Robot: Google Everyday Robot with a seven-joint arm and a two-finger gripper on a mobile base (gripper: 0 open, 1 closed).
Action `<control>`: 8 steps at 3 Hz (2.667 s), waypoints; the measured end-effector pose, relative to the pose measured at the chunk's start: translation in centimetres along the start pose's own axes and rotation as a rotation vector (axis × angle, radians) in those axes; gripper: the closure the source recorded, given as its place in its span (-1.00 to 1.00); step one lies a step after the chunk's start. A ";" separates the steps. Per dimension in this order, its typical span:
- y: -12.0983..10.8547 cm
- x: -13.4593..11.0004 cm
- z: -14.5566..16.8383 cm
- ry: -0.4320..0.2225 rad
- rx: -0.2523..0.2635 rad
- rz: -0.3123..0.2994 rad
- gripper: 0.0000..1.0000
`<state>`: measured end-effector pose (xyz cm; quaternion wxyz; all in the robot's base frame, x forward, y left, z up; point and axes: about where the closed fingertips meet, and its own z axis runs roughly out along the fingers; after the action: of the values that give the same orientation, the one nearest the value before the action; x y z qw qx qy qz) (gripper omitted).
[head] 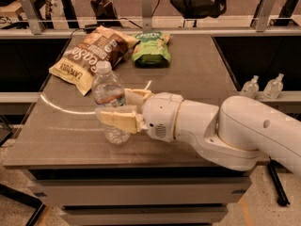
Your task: Knock water bottle over
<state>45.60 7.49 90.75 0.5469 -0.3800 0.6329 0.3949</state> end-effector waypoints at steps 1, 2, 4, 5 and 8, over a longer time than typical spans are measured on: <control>0.2 -0.2 -0.1 0.010 -0.002 -0.008 0.76; -0.4 -2.0 -1.1 0.011 -0.005 -0.117 1.00; -1.6 -6.0 -3.3 -0.009 -0.097 -0.518 1.00; -1.9 -6.0 -4.2 0.005 -0.154 -0.699 1.00; -1.5 -4.0 -5.5 0.207 -0.333 -1.095 1.00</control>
Offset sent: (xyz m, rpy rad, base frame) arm 0.0134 -0.0331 0.0490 -0.1152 -0.2574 0.0288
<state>45.30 2.08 95.09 0.5395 -0.7696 0.3236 0.1094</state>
